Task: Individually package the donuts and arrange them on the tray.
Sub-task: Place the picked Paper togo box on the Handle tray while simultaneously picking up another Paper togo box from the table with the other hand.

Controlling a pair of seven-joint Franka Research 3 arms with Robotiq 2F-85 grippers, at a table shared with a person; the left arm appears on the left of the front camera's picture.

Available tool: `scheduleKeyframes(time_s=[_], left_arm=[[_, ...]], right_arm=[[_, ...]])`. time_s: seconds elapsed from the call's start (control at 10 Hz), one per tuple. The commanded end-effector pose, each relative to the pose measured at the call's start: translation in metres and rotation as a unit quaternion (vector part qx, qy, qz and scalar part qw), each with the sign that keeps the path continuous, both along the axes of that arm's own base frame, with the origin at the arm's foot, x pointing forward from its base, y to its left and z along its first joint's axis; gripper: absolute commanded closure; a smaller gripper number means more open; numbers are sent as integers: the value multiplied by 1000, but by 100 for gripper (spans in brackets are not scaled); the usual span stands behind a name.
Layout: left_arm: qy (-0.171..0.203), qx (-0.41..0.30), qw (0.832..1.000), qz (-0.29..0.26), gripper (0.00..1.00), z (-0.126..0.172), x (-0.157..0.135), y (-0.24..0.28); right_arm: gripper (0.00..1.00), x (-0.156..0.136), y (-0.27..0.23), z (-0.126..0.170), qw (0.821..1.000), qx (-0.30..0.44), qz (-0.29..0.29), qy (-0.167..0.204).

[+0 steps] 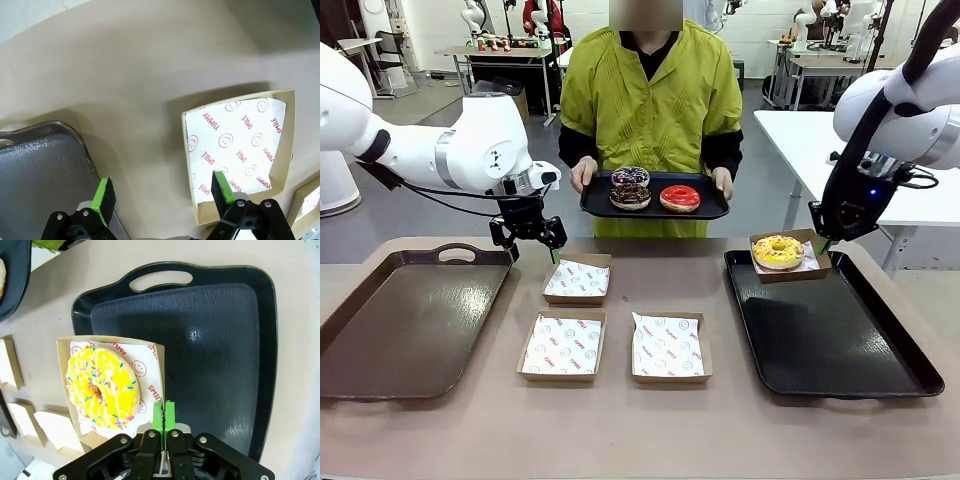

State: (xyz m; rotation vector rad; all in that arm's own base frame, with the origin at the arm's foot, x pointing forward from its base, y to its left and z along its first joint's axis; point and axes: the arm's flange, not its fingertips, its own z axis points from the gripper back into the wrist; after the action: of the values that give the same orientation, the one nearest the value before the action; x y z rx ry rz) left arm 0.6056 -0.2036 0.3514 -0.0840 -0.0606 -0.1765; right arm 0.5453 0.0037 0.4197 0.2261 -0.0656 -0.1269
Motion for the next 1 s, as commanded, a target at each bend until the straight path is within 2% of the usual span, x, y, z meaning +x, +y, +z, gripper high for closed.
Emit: scheduleKeyframes(time_s=[0.0,0.1,0.2,0.5,0.9], left_arm=[[0,0,1000,1,0,0,0,0],[-2,4,1000,3,0,-2,-1,-2],[-22,12,1000,11,0,-3,-2,-3],[-2,11,1000,28,0,-18,-4,-16],[-5,2,999,46,0,-28,-5,-21]], right_arm=[[99,-3,6,-9,999,-35,-11,-7],[99,-2,11,-12,998,-54,-18,-13],[99,2,15,-15,997,-64,-27,-17],[99,19,28,-29,997,-70,-41,-5],[99,32,39,-48,996,-72,-46,2]])
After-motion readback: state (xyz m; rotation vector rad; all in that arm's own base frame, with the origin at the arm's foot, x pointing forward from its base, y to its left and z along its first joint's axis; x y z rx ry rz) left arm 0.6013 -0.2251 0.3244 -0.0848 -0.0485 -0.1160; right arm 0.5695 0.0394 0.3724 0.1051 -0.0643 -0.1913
